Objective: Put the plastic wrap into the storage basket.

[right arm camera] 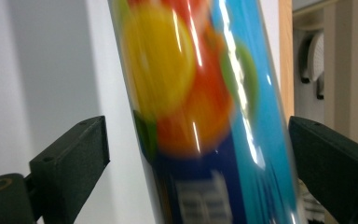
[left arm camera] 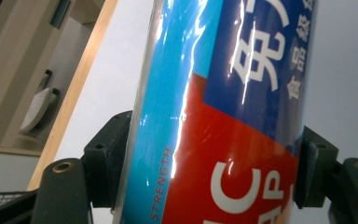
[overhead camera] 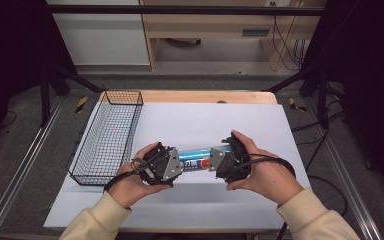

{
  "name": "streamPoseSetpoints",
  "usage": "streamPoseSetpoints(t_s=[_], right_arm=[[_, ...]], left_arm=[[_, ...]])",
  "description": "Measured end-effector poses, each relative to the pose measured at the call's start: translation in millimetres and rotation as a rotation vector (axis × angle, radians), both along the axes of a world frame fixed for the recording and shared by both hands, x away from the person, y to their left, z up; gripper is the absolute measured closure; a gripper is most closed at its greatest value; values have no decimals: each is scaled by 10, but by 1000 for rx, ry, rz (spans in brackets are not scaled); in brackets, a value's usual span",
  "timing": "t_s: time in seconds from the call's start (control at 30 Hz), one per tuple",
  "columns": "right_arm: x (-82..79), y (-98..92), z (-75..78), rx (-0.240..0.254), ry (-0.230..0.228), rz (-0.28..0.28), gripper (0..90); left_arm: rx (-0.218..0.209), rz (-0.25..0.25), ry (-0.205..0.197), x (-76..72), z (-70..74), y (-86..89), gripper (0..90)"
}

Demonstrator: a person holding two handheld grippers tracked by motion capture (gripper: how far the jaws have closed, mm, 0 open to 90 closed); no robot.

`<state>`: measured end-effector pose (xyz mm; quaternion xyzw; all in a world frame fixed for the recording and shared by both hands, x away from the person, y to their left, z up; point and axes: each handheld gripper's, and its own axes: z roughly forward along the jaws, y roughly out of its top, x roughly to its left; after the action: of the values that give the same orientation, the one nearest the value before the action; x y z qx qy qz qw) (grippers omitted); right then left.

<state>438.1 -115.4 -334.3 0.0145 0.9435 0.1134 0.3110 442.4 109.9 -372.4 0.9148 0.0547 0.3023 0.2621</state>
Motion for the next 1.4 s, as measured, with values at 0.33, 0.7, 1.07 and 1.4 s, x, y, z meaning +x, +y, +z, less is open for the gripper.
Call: streamPoseSetpoints(t_s=[0.33,0.7,1.07,1.4], right_arm=[[-75,-466,70,111,-42,-74,87],[-70,-824,-213,226,-24,-233,88],[95,-768,-722,347,-52,-435,121],[111,-666,-1005,522,-115,-558,145]], left_arm=[[27,18,-5,-30,-12,71,278],[-3,41,-13,-63,19,192,281],[-78,89,-31,-95,172,339,284],[-89,194,-52,-126,369,633,285]])
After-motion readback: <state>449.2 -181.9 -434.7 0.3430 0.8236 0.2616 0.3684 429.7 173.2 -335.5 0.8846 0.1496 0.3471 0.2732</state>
